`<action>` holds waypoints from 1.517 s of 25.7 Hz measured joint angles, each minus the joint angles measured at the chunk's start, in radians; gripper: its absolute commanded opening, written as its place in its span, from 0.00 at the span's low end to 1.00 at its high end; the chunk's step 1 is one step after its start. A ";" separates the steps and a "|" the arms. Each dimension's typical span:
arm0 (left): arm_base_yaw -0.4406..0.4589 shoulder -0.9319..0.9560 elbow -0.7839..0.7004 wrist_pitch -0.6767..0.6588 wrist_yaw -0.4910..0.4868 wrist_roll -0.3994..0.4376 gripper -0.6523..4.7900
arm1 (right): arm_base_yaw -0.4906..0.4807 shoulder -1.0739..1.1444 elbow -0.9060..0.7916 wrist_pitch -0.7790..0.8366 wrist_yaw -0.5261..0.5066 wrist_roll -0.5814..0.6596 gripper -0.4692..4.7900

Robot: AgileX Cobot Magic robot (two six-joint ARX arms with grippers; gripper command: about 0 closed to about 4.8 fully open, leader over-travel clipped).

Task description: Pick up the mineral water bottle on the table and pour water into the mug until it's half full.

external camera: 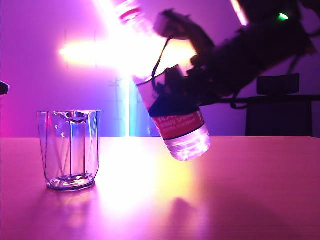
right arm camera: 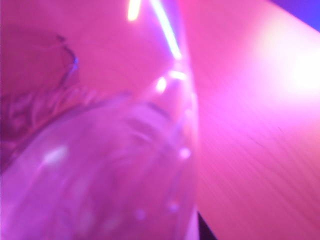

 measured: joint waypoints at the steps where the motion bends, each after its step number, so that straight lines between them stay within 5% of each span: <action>1: 0.000 0.000 0.000 0.000 0.000 0.000 0.12 | 0.010 0.005 0.021 -0.035 0.016 -0.030 0.50; 22: 0.000 0.000 0.000 0.000 0.000 0.000 0.12 | 0.095 0.118 0.170 -0.129 0.430 -0.508 0.51; 39: 0.000 0.000 0.000 0.000 0.000 0.000 0.12 | 0.106 0.127 0.170 -0.098 0.483 -0.711 0.51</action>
